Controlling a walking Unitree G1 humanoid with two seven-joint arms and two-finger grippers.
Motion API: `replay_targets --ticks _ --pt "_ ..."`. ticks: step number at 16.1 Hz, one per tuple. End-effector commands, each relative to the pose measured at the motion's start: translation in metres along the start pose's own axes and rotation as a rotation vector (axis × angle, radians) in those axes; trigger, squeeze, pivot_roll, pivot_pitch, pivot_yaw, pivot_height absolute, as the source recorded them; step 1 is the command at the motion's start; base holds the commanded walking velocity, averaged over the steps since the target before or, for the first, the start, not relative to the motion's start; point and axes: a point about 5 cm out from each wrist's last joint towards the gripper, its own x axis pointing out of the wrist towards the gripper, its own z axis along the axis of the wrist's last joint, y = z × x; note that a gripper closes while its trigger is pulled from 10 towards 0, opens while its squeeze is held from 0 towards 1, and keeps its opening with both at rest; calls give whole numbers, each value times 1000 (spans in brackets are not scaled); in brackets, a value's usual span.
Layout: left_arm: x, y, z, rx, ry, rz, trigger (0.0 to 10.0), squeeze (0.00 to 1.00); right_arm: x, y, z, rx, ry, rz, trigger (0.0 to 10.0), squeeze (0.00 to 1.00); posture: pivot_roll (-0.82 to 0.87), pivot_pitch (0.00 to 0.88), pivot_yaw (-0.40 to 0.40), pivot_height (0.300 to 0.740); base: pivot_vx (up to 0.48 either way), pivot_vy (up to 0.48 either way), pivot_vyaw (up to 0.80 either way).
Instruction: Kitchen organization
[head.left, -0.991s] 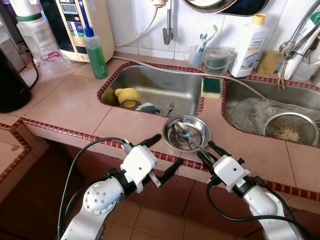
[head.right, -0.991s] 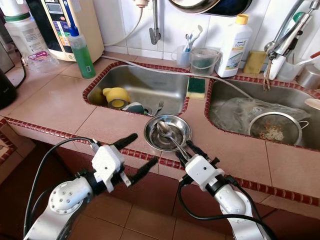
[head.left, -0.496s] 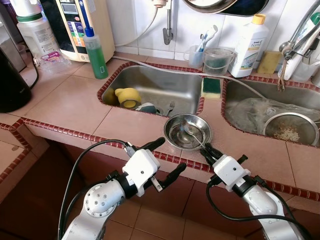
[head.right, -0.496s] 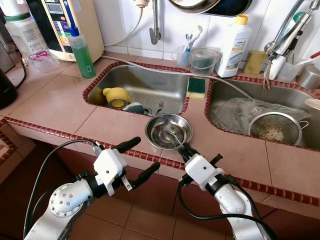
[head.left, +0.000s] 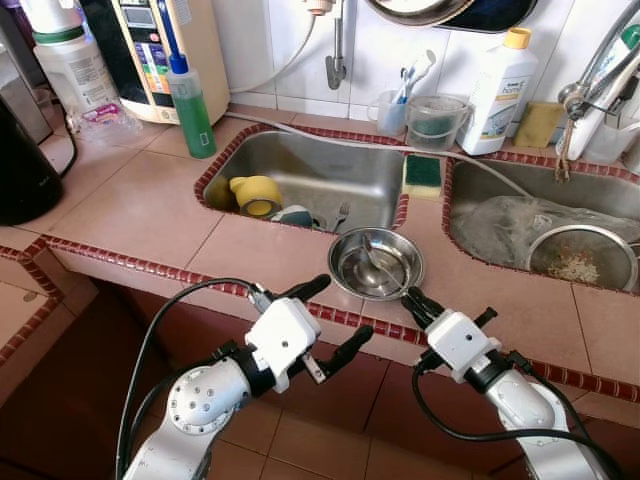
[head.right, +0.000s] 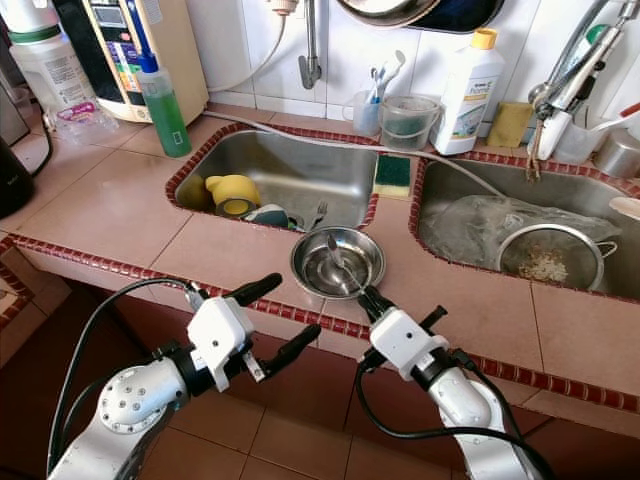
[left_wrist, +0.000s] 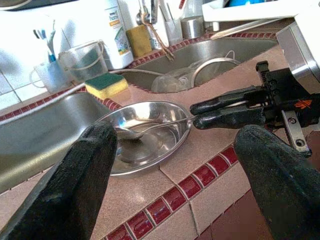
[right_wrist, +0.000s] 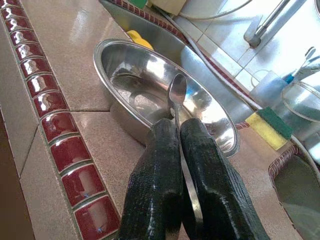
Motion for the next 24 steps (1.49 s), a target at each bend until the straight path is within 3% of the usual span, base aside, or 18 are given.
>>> replay_targets --ticks 1,7,10,14,16,18,24 --pt "-1 0 2 13 -1 -2 10000 0 3 -2 3 14 -17 -7 0 0 -152 60 5 740 0 0 0" --pt "-1 12 1 27 -1 29 10000 0 15 -35 38 133 -186 -156 0 0 -158 40 12 740 0 0 0" --pt "2 23 4 -22 -27 94 10000 0 20 -56 50 289 -241 -292 10000 0 -160 30 15 740 0 0 0" --pt "3 55 4 -166 -41 303 10000 0 21 -67 47 372 -224 -486 10000 0 -155 11 18 740 0 0 0" --pt "3 61 3 -191 -35 341 10000 0 22 -65 47 401 -216 -511 10000 0 -152 8 19 740 0 0 0" --pt "2 70 1 -233 -17 379 10000 0 26 -52 47 411 -190 -481 10000 0 -151 3 22 740 0 0 0" --pt "8 94 7 -179 -21 439 10000 0 35 -44 49 404 -176 -455 10000 0 -150 0 20 740 0 229 0"
